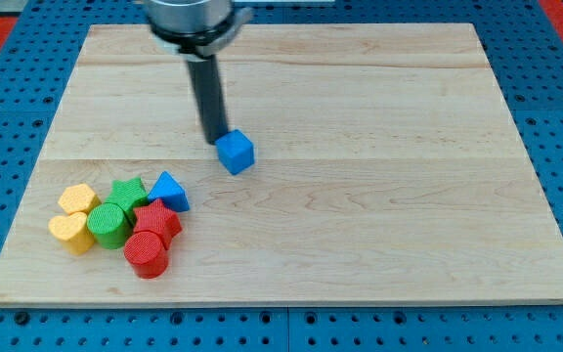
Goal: Slide blue cube closer to the red star
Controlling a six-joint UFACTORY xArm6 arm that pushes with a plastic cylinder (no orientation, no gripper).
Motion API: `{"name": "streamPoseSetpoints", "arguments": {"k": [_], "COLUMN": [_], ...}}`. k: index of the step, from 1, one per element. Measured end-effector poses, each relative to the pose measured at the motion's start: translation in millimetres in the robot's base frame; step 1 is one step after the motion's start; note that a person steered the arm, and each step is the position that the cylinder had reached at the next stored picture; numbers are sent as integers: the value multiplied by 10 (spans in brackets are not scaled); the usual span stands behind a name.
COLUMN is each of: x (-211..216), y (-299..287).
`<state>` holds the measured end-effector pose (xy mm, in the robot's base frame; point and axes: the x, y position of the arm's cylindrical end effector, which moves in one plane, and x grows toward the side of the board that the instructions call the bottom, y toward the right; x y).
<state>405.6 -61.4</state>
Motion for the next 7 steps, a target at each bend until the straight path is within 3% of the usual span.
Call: {"name": "streamPoseSetpoints", "arguments": {"k": [1, 3, 4, 5, 7], "x": [-22, 265, 21, 39, 452], "y": [318, 326, 338, 185, 185]}}
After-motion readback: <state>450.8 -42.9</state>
